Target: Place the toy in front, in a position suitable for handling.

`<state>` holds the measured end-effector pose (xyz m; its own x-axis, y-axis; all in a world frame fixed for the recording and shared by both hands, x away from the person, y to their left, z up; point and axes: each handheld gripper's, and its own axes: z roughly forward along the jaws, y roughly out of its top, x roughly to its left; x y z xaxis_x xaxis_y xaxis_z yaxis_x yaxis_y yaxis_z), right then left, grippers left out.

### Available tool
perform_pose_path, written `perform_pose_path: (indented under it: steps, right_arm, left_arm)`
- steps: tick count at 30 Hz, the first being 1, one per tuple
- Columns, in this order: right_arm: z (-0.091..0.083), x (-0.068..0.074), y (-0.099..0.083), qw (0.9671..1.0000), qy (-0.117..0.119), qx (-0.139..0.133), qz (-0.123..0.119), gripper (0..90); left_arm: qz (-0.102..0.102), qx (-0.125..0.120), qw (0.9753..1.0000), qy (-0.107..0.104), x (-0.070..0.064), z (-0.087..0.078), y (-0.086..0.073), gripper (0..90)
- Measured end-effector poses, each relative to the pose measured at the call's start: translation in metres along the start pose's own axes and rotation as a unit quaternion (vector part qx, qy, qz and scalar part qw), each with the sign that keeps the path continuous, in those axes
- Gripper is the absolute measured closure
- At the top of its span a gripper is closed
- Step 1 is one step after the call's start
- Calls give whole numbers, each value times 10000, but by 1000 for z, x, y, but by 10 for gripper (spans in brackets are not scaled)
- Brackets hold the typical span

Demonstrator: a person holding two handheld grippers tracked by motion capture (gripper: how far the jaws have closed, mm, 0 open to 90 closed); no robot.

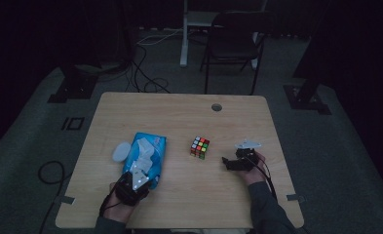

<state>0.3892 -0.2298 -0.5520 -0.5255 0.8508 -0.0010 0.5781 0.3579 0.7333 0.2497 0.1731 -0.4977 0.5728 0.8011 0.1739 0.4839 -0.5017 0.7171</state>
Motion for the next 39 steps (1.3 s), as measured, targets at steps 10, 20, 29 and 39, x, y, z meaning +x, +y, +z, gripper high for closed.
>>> perform_pose_path:
  steps: [10, 20, 29, 39]
  right_arm:
    - [-1, 2, 0, 9999, 72, 49, -53, 144]
    - [-15, 19, 16, 9984, 219, -299, -416, 402]
    - [-24, 32, 42, 9950, 572, -618, -530, 382]
    - [-14, 59, 75, 9877, 939, -686, -1049, 287]
  left_arm:
    - [-561, -4, 9966, 605, 33, -19, -21, 682]
    - [-313, -383, 9988, -8, 14, -9, -10, 624]
    - [-27, -522, 9970, -574, -2, 24, -6, 601]
    - [-1, -228, 9969, -751, -7, 44, -13, 587]
